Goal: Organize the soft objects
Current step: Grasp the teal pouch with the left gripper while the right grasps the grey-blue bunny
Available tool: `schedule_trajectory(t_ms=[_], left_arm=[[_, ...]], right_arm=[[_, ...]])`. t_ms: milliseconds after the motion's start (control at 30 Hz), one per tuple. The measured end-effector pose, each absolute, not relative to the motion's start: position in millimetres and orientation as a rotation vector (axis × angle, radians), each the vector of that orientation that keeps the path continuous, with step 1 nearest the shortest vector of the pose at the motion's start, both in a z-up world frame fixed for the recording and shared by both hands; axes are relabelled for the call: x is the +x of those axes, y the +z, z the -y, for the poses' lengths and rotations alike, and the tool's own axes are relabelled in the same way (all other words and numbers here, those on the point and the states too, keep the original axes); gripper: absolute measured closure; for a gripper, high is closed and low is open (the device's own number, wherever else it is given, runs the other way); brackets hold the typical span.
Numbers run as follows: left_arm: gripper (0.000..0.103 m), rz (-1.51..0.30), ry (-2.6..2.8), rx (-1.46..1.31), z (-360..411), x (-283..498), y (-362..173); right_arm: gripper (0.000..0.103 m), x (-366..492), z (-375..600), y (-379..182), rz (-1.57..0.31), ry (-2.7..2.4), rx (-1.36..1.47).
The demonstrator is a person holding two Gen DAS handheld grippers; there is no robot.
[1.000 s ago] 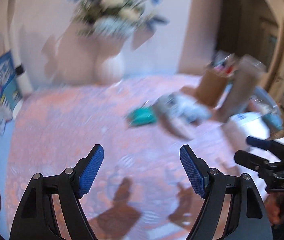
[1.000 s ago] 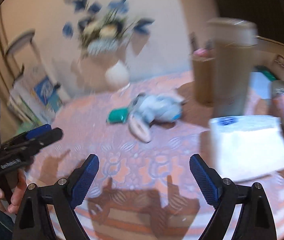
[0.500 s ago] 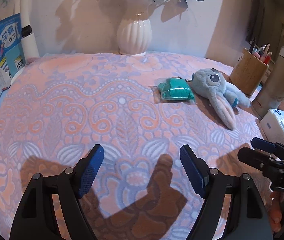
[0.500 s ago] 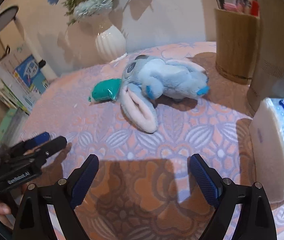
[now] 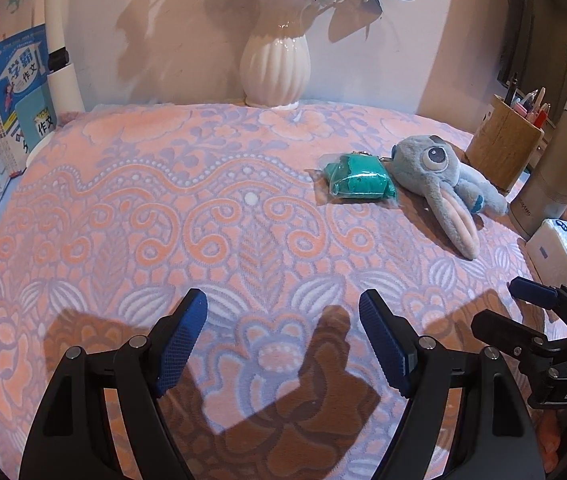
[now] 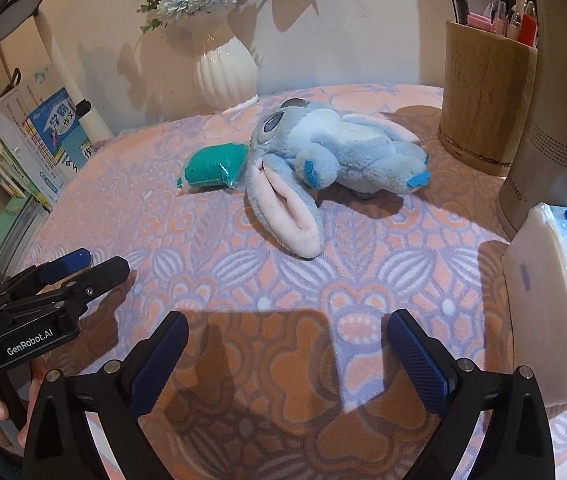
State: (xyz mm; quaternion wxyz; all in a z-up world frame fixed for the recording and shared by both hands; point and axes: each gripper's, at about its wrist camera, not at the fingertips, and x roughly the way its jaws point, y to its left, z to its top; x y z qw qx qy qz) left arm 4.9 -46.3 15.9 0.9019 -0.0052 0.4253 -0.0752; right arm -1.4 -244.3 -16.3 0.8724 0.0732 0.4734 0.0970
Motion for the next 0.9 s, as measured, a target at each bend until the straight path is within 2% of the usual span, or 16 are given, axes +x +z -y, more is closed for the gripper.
schedule_trajectory(t_ms=[233,300,367,500,633,800,900], left_arm=[[0.026,-0.884,-0.123,-0.014,42,6,20],[0.026,-0.869,-0.106,-0.006,42,3,31],[0.026,-0.861,-0.107,0.016,46,5,46],[0.026,-0.886,-0.203,0.007,61,31,69],[0.026,-0.921,-0.253,0.013,83,71,53],[0.026,-0.992,-0.298,-0.054,98,105,15],[0.026,-0.965,-0.306,-0.064,102,107,12]], right_arm=[[0.003,-6,253,-14,-0.979,0.179,0.195],[0.003,-4,258,-12,-1.039,0.182,0.240],[0.003,3,262,-2,-1.097,0.181,0.274],[0.003,26,270,36,-1.038,0.167,0.323],[0.003,67,270,51,-1.021,0.105,0.296],[0.003,98,278,36,-1.002,0.010,0.292],[0.003,116,276,19,-1.027,-0.006,0.247]])
